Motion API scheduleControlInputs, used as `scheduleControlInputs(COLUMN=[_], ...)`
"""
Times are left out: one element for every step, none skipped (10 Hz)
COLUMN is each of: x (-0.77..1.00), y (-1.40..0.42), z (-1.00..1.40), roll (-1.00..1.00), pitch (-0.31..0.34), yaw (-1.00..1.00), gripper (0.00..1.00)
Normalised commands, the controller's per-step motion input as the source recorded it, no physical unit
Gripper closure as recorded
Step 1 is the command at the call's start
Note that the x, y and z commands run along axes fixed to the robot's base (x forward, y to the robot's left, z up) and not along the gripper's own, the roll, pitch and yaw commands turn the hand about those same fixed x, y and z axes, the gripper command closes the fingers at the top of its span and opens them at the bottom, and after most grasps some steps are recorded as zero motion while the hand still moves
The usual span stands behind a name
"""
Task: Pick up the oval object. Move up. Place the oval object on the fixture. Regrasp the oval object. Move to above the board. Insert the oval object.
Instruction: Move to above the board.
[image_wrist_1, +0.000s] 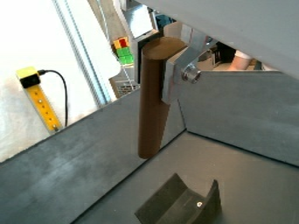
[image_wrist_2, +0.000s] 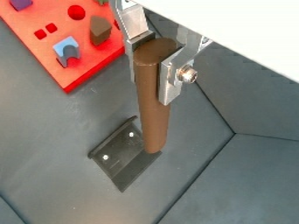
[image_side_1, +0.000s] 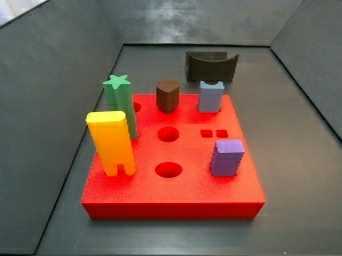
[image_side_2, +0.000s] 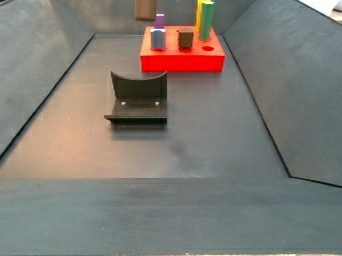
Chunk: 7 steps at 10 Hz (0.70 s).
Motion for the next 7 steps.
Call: scheduleControlInputs(x=[0.0, -0.01, -0.49, -0.49, -0.48, -0.46, -0.45], y=[-0.01, -0.01, -1.0, -1.0, -1.0, -1.0, -1.0], z=[0.33, 0.17, 0.02, 0.03, 0.03, 0.02, 0.03], roll=[-0.07, -0.07, -0.34, -0.33, -0.32, -0.33, -0.32], pitch=[0.138, 0.136, 0.129, 0.117, 0.104, 0.08, 0.063], yaw=[0.02, 0.02, 1.0, 1.0, 1.0, 1.0, 1.0], gripper=[1.0, 1.0, 1.0, 1.0, 1.0, 1.0, 1.0])
